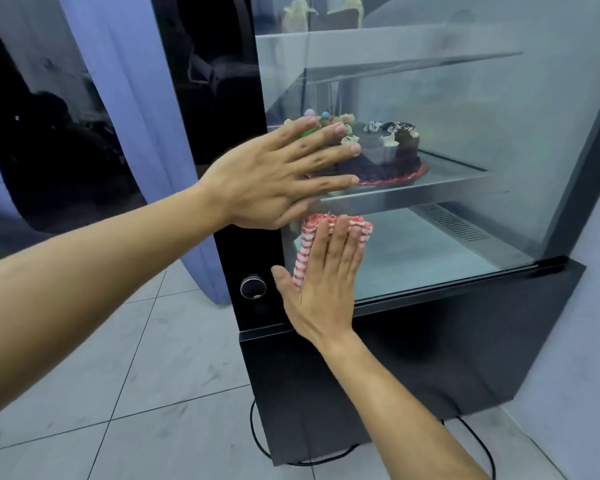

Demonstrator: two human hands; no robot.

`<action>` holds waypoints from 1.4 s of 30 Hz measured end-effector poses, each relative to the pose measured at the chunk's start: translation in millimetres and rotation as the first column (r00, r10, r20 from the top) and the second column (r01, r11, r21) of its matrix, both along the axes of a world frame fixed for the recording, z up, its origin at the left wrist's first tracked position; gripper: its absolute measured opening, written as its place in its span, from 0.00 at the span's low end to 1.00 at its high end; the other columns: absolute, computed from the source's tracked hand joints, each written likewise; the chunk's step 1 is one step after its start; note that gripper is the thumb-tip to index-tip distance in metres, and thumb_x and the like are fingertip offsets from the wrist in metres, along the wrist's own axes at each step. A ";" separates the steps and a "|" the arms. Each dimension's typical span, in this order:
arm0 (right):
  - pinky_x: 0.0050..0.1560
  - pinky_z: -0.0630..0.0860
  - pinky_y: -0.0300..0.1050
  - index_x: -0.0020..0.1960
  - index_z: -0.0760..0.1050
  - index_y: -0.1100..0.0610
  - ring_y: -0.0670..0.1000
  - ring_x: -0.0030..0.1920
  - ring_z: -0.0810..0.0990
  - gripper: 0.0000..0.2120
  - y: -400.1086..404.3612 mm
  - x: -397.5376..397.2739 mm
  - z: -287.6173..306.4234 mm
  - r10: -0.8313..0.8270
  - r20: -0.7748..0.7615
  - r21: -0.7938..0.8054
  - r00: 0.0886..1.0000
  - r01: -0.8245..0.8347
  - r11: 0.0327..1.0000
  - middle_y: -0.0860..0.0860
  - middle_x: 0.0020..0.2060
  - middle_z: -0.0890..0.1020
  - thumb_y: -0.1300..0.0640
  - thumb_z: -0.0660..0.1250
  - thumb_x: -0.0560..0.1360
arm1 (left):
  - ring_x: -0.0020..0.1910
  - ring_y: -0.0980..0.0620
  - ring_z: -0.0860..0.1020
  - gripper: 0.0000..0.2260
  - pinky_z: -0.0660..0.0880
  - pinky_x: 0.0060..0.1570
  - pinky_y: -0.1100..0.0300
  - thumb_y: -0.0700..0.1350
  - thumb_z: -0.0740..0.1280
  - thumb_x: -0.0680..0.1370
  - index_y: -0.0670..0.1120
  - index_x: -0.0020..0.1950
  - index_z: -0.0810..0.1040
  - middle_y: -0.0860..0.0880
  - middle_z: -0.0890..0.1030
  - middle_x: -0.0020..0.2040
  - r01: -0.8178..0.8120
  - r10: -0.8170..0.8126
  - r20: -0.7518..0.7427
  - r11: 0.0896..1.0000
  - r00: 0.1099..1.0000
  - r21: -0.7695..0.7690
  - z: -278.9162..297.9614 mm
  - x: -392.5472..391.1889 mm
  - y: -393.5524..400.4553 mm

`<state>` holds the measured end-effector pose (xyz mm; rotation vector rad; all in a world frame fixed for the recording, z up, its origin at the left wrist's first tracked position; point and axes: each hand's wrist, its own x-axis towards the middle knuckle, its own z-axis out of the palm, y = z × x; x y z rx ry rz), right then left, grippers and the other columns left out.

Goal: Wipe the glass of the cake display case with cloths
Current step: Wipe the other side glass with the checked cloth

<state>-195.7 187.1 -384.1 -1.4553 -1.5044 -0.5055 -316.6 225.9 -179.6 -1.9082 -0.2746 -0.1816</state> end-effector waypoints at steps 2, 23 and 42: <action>0.81 0.35 0.55 0.83 0.33 0.52 0.57 0.82 0.34 0.42 -5.1 -21.2 -10.6 0.136 0.189 -0.023 0.973 -0.134 0.991 0.53 0.81 0.32 0.31 0.48 0.82 | 0.84 0.39 0.47 0.25 0.49 0.82 0.40 0.53 0.43 0.87 0.52 0.86 0.47 0.43 0.49 0.85 0.009 -0.008 -0.007 1.000 1.000 0.004 2.7 -0.6 -0.3; 0.83 0.41 0.50 0.85 0.49 0.55 0.49 0.83 0.42 0.37 -9.5 30.2 -22.1 0.423 0.826 -0.309 0.373 -0.327 0.893 0.50 0.84 0.47 0.35 0.52 0.84 | 0.84 0.38 0.45 0.28 0.47 0.81 0.38 0.56 0.47 0.86 0.54 0.86 0.44 0.44 0.45 0.85 -0.020 0.023 -0.074 0.999 0.997 0.040 3.9 -11.4 -1.1; 0.83 0.44 0.49 0.85 0.49 0.54 0.47 0.83 0.44 0.32 0.5 29.2 -3.4 0.464 0.862 -0.365 0.202 -0.387 0.847 0.50 0.84 0.49 0.40 0.50 0.86 | 0.84 0.39 0.46 0.28 0.47 0.81 0.39 0.56 0.48 0.86 0.55 0.86 0.46 0.45 0.47 0.85 -0.016 0.019 -0.060 0.999 0.998 0.048 3.5 -13.4 1.0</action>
